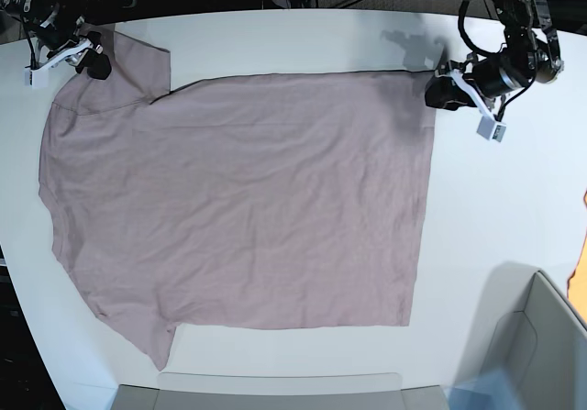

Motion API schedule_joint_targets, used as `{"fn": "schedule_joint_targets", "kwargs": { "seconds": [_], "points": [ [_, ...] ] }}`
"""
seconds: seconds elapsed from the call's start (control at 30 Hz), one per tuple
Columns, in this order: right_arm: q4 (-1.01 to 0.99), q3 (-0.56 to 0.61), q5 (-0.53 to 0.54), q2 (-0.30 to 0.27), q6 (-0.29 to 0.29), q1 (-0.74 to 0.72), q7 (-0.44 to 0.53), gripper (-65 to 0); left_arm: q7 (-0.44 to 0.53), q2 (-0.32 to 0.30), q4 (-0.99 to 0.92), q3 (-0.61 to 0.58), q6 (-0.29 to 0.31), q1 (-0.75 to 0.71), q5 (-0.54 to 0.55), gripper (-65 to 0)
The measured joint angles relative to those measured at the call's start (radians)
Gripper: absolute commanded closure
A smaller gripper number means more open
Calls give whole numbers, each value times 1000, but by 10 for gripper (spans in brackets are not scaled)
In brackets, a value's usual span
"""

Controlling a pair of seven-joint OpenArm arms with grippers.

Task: Fold the T-shirt properly
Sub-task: 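Close both grippers on the shirt's shoulder corners, then lift the shoulder corners and pull them toward the hem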

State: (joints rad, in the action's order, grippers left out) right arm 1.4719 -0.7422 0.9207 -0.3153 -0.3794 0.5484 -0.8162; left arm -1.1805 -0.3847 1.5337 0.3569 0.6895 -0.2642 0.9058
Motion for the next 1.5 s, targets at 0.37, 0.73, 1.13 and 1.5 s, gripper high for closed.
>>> {"fn": "schedule_joint_targets", "kwargs": {
  "seconds": [0.37,0.73,1.13,1.5],
  "points": [
    [0,0,0,0,0,0,-1,-250,71,2,-79,31,8,-38,27,-204],
    [0,0,0,0,0,0,0,-250,155,38,-72,-72,18,-45,-94,-202],
    [0,0,0,0,0,0,0,-236,178,87,-66,-84,27,-31,-197,-19],
    [50,-2,-44,5,20,10,-40,0,187,86,-65,-81,26,-51,-199,0]
  ]
}}
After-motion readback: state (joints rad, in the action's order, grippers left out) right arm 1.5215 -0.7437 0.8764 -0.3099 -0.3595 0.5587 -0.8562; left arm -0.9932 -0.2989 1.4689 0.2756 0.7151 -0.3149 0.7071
